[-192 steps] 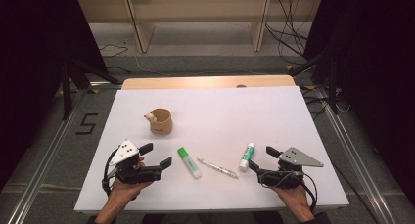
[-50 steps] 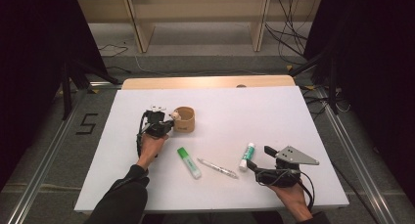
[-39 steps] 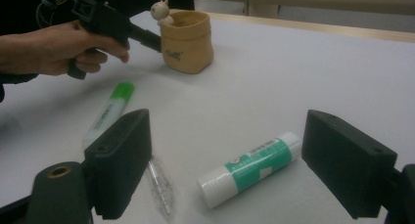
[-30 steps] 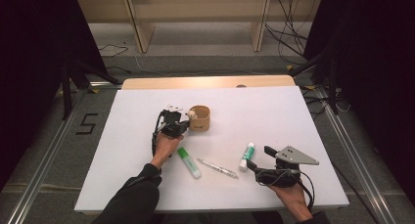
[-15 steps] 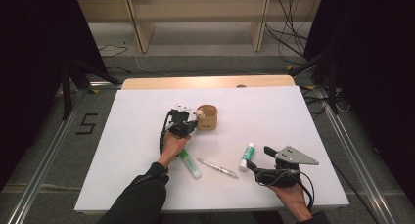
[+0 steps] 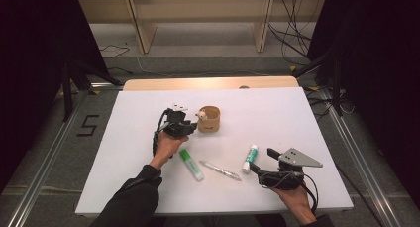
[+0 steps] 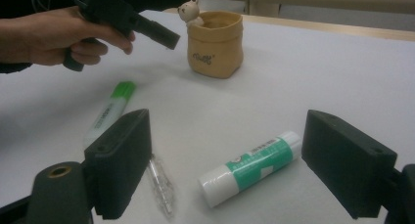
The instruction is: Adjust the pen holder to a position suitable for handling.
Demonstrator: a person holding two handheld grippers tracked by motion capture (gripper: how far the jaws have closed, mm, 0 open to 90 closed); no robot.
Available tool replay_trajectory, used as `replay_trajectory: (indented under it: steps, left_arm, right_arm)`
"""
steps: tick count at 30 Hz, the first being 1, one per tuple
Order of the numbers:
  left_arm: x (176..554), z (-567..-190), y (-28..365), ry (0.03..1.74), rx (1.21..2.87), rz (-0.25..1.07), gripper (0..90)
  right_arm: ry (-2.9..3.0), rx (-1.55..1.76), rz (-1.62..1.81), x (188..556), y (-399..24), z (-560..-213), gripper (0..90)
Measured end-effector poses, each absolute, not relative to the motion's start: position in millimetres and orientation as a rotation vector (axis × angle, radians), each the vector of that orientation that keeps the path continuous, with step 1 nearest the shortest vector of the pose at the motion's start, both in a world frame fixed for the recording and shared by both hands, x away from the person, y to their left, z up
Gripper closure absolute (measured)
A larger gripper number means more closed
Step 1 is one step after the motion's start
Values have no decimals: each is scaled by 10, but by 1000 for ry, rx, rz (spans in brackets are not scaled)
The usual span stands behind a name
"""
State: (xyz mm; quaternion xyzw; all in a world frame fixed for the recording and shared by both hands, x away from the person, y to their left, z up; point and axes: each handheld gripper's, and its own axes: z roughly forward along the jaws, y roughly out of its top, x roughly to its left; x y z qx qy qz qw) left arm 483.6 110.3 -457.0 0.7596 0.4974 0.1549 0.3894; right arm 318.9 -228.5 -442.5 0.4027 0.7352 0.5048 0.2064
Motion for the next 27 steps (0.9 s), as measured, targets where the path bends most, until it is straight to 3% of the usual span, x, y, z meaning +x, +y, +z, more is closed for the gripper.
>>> replay_trajectory:
  steps: [12,27]
  left_arm:
    - [4541,-4410,1358,1172,1970,329,392]
    - [4110,-4306,1568,1126,1877,347,261]
  right_arm:
    - [2048,1125,1414,3192,-2298,-4426,197]
    - [2045,1158,1388,3223,-2341,-4444,197]
